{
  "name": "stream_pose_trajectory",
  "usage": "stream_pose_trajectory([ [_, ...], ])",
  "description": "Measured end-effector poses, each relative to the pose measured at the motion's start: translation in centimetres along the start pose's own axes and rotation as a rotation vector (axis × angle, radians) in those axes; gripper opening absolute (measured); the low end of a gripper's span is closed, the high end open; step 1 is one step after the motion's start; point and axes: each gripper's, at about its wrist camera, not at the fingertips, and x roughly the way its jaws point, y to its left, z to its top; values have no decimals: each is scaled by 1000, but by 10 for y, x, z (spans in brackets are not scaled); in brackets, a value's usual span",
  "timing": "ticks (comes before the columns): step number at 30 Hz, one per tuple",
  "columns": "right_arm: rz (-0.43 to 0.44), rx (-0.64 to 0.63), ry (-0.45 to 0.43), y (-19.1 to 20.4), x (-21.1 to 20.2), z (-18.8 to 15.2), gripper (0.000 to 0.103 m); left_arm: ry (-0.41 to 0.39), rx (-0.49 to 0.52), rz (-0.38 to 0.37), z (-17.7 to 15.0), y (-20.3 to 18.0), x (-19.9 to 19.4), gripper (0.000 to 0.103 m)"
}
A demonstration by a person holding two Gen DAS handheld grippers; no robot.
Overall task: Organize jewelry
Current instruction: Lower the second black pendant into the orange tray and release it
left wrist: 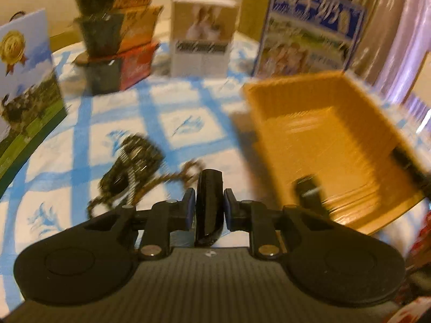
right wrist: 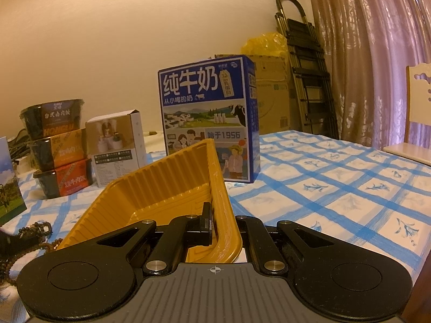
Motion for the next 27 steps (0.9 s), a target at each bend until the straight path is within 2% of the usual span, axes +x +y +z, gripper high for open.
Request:
stream_pose_trajectory([
  [2, 0, 0, -2, 0, 0, 0, 5, -32, -14, -56, 8, -11, -9, 19],
  [5, 0, 0, -3, 1, 0, 1, 5, -40, -32, -152, 15, -32, -11, 19],
  [8, 1, -2, -6, 2, -1, 1, 5, -15, -41, -227, 16, -58, -2, 19],
  [12, 5, -2, -8, 2, -2, 2, 5, 33, -65, -289, 11, -87, 20, 20],
  [16, 8, 1, -10, 0, -2, 2, 5, 56, -82, -298, 7, -102, 40, 20],
  [20, 10, 4, -9, 1, -2, 2, 5, 91, -134, -294, 3, -102, 55, 19],
  [22, 10, 9, -8, 0, -2, 2, 5, 93, -161, -305, 3, -98, 52, 20],
  [27, 10, 7, -9, 0, -2, 2, 5, 28, -182, -338, 6, -82, 24, 21],
])
